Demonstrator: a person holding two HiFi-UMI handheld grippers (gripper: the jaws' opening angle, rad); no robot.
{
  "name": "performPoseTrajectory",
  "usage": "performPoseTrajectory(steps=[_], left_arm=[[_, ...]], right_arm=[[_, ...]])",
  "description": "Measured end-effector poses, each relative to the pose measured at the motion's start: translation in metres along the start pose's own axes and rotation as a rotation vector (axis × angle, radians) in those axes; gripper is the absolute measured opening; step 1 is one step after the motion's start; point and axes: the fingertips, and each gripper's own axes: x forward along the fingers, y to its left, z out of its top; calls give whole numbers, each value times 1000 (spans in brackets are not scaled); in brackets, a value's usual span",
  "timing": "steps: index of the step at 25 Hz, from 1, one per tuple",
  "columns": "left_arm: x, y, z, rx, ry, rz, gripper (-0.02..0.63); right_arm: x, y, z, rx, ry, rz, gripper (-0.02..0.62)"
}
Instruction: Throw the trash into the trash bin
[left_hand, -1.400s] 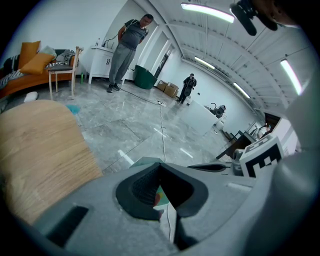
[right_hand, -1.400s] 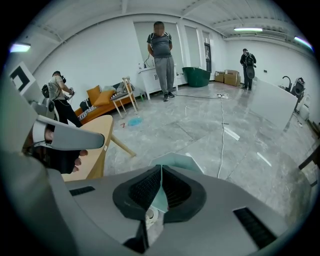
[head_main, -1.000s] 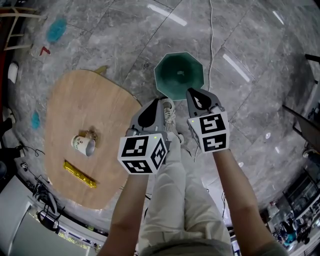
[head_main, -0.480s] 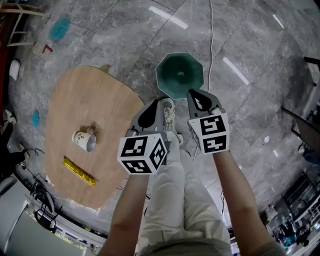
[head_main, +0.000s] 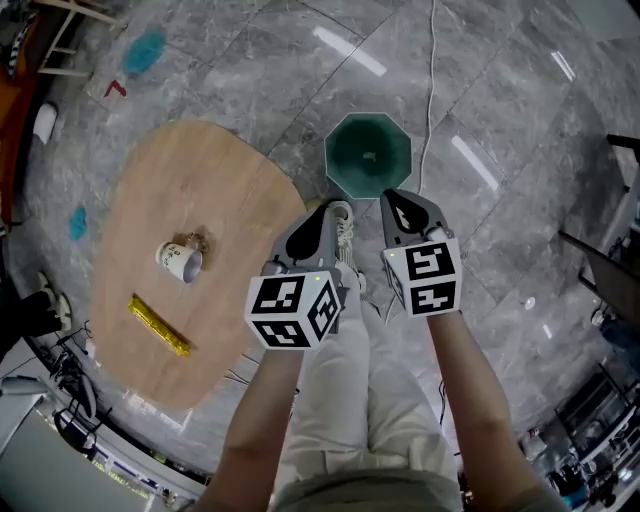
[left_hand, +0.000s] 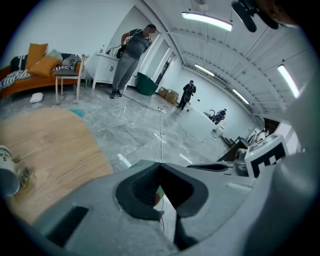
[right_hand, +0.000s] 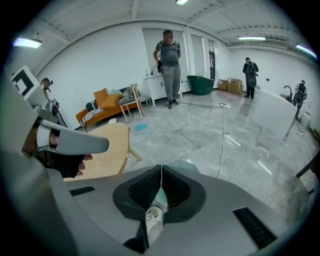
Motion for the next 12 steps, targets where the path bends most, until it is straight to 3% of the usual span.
performPoseTrajectory(steps=[12], left_arm=[[-48, -12, 7, -19, -63, 20, 0]], right_arm=[[-46, 29, 23, -60, -54, 25, 12]])
